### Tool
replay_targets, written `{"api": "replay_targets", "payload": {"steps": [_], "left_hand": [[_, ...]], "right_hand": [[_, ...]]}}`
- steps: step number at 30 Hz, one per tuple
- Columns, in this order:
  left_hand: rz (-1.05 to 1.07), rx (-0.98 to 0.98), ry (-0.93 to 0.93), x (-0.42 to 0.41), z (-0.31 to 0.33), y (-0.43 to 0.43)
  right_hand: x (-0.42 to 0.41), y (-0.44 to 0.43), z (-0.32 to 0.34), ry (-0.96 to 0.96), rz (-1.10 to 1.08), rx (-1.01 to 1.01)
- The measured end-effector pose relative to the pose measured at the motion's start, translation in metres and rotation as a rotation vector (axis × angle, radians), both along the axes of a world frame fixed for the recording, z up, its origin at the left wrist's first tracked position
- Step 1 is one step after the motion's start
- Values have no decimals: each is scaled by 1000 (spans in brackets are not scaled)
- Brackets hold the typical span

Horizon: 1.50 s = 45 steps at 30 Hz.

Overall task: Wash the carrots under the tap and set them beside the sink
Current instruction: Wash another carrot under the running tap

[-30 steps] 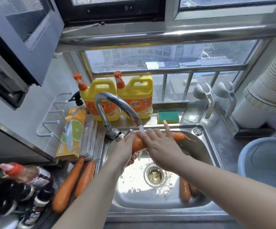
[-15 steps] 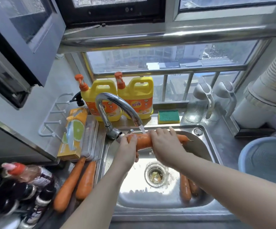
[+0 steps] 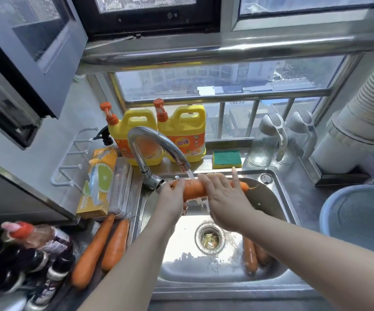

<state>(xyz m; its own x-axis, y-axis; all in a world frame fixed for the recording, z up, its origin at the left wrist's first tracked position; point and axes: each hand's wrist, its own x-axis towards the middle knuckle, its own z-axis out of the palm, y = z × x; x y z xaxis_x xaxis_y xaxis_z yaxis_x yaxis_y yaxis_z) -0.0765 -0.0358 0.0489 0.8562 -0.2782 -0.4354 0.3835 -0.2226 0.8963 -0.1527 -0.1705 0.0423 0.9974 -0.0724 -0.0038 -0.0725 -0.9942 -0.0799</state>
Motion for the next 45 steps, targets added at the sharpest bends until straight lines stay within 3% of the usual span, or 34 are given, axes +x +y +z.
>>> {"api": "replay_targets", "payload": {"steps": [6, 10, 15, 20, 26, 33, 38, 41, 45], "left_hand": [[-14, -79, 67, -1, 1, -5], [3, -36, 62, 4, -2, -1], [1, -85, 65, 4, -1, 1], [-41, -122, 44, 3, 4, -1], [-47, -201, 91, 3, 9, 6], [-14, -211, 107, 7, 2, 5], [-297, 152, -214, 10, 5, 17], [-404, 224, -302, 11, -1, 21], [-359, 223, -339, 5, -4, 11]], "right_hand": [[0, 16, -6, -70, 90, 9], [-7, 3, 4, 40, 40, 0], [-6, 0, 10, 4, 152, 73], [3, -3, 5, 33, 50, 129], [-5, -22, 2, 14, 220, 60], [7, -44, 0, -14, -74, 126], [14, -53, 12, 68, -90, 193], [15, -59, 16, 123, -111, 206], [12, -63, 18, 151, -131, 207]]}}
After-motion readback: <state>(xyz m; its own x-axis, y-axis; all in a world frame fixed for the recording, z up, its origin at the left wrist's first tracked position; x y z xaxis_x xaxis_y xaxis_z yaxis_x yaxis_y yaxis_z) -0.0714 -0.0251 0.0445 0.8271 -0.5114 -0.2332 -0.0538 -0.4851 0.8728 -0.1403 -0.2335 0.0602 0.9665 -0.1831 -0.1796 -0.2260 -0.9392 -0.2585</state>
